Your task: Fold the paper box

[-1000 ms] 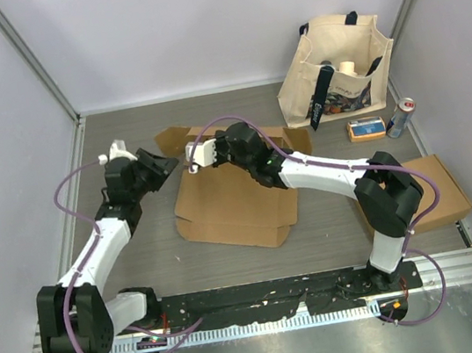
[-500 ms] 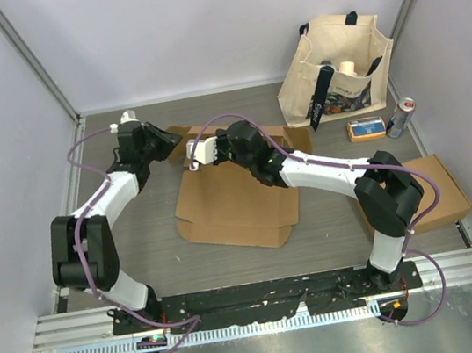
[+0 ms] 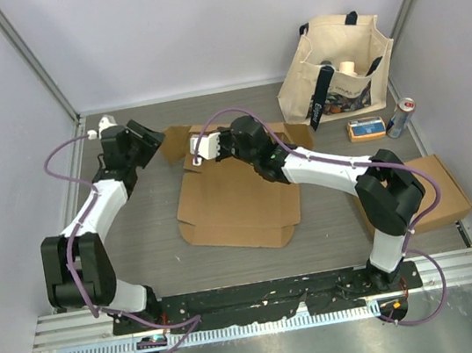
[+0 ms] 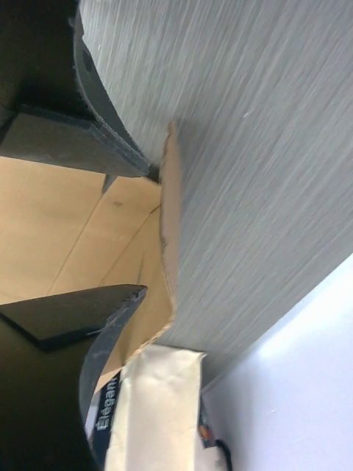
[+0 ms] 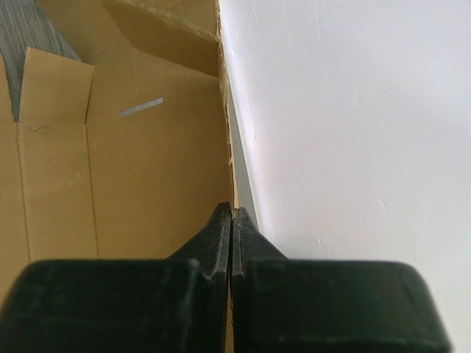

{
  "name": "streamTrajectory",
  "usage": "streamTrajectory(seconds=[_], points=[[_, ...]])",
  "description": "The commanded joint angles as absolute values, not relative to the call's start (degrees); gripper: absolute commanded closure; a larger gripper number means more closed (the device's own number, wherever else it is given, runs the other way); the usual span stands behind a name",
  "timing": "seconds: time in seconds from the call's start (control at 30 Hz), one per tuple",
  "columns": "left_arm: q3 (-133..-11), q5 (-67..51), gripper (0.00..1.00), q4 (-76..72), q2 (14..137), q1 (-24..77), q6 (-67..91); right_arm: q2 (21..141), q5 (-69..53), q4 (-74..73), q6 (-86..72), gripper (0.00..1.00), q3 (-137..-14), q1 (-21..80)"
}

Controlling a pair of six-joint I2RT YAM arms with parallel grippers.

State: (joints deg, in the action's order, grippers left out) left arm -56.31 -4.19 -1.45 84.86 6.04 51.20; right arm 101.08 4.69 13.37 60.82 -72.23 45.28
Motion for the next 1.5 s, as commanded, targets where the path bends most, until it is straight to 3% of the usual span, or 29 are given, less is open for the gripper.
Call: streamTrajectory(seconds=[0.0, 0.13, 0.27, 0.43, 0.57, 0.6, 0.63, 0.67, 0.73, 0.77, 1.07, 1.47], points=[[-57.7, -0.4, 0.33, -1.1, 83.1, 4.7, 42.0, 100.5, 2.0, 13.6, 59.0, 0.99, -73.9, 44.7], [-59.8, -2.9, 0.30, -2.5, 86.8, 4.1, 21.7, 100.3, 0.8, 13.4, 58.4, 0.99, -73.9, 44.1], [-61.0, -12.5, 0.30, -0.5, 89.2, 3.5, 9.9, 100.5, -1.8, 12.7, 57.8, 0.99, -74.4, 43.5], [-60.0, -16.5, 0.29, -5.8, 91.0, 3.5, 3.6, 100.8, -3.0, 12.6, 57.6, 0.99, -74.8, 43.3], [-61.7, -20.2, 0.37, -7.3, 93.8, 3.4, 0.5, 101.0, -3.5, 12.4, 57.1, 0.99, -75.1, 43.4], [-63.1, -22.4, 0.42, -5.8, 94.3, 3.4, 0.6, 100.9, -3.2, 12.4, 57.2, 0.99, -74.8, 43.4], [-64.1, -23.5, 0.64, -4.3, 94.7, 3.4, 1.4, 100.8, -2.6, 13.0, 57.3, 0.99, -74.6, 43.4], [-64.9, -23.9, 0.73, -3.1, 95.3, 3.4, 2.6, 100.5, -2.4, 13.4, 57.4, 0.99, -74.3, 43.4], [-65.7, -23.6, 0.88, -1.3, 95.0, 3.4, 8.3, 99.8, -2.2, 14.8, 57.8, 0.99, -73.0, 43.5], [-65.6, -23.6, 0.91, -1.3, 94.5, 3.5, 10.3, 99.6, -1.8, 14.9, 58.1, 0.99, -72.6, 43.6], [-56.9, -19.9, 0.98, -10.1, 83.2, 8.1, 33.9, 100.0, 5.7, 17.8, 59.4, 0.99, -71.7, 46.2], [-48.3, -20.0, 0.98, -13.9, 78.0, 13.0, 39.5, 100.3, 10.3, 21.1, 60.1, 0.99, -69.5, 49.1]])
